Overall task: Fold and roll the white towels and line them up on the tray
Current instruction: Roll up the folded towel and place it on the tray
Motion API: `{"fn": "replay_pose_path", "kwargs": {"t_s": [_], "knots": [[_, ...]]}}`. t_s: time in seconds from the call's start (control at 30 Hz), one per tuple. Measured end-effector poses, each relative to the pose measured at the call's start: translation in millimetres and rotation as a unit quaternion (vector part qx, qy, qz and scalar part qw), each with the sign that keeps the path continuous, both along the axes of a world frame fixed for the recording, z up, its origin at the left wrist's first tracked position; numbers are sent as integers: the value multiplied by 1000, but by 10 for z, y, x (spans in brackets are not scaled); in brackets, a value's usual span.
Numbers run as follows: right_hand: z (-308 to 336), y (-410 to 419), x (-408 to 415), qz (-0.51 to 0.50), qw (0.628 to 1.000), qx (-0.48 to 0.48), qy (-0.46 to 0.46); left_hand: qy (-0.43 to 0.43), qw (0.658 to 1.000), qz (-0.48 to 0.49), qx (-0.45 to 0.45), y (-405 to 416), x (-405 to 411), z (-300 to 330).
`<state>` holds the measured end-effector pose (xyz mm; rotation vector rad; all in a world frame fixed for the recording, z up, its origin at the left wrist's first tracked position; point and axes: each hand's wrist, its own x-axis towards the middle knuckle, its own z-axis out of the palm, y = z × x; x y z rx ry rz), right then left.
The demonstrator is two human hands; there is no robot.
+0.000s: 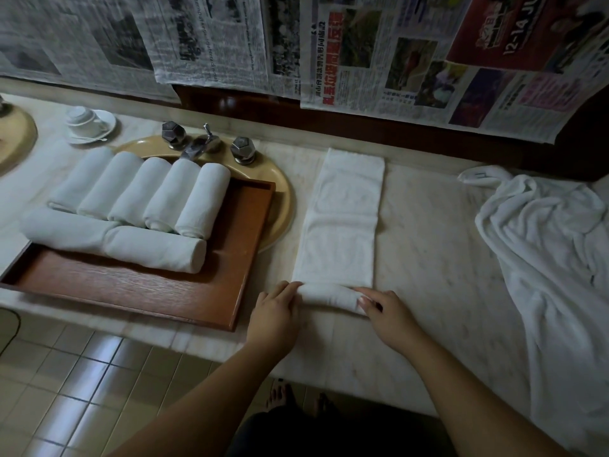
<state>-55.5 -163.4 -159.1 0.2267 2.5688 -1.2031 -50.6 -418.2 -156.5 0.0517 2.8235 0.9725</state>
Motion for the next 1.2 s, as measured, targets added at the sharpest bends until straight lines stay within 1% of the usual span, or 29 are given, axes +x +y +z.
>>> {"fn": "replay_pose_path", "kwargs": {"t_s": [0.17,0.27,0.33,0.4,0.47,0.5,0.53,0.6,0.63,0.67,0.73,0.8,0.87,0.93,1.03,1.13,1.2], "knots": [[93,-56,-168,-84,993,-59,-52,-41,998,42,24,67,-118,55],[92,-86,-267,-159,977,-106,-91,-89,991,78,66,95,-283,43],[96,-105,-320,-198,967,-121,-110,-118,983,101,95,113,-363,57],[109,-115,-344,-231,958,-131,-107,-131,978,122,110,148,-403,89],[98,-110,-334,-240,960,-122,-76,-128,976,137,108,189,-407,144],[87,-106,-312,-230,967,-104,-44,-119,980,133,89,207,-394,188],[72,-100,-277,-203,977,-63,4,-94,987,117,49,213,-370,222],[48,-100,-158,-120,985,46,115,-1,997,44,-65,217,-301,239],[36,-104,-80,-75,979,85,170,46,993,6,-104,210,-272,209],[23,-98,-7,-31,971,107,213,76,989,-21,-128,198,-256,187],[-4,-53,107,41,960,121,248,110,980,-62,-152,158,-240,161],[-31,18,153,86,955,143,247,138,972,-104,-159,106,-213,136],[-31,64,115,94,954,162,235,159,961,-146,-172,24,-197,102],[0,80,33,94,960,160,210,153,964,-150,-160,-68,-238,67],[49,101,-86,86,979,108,148,98,984,-102,-111,-117,-383,96],[51,102,-228,45,994,44,86,20,995,-67,-73,-82,-520,142],[19,75,-323,12,999,17,48,-41,999,-10,-6,-33,-561,179]]}}
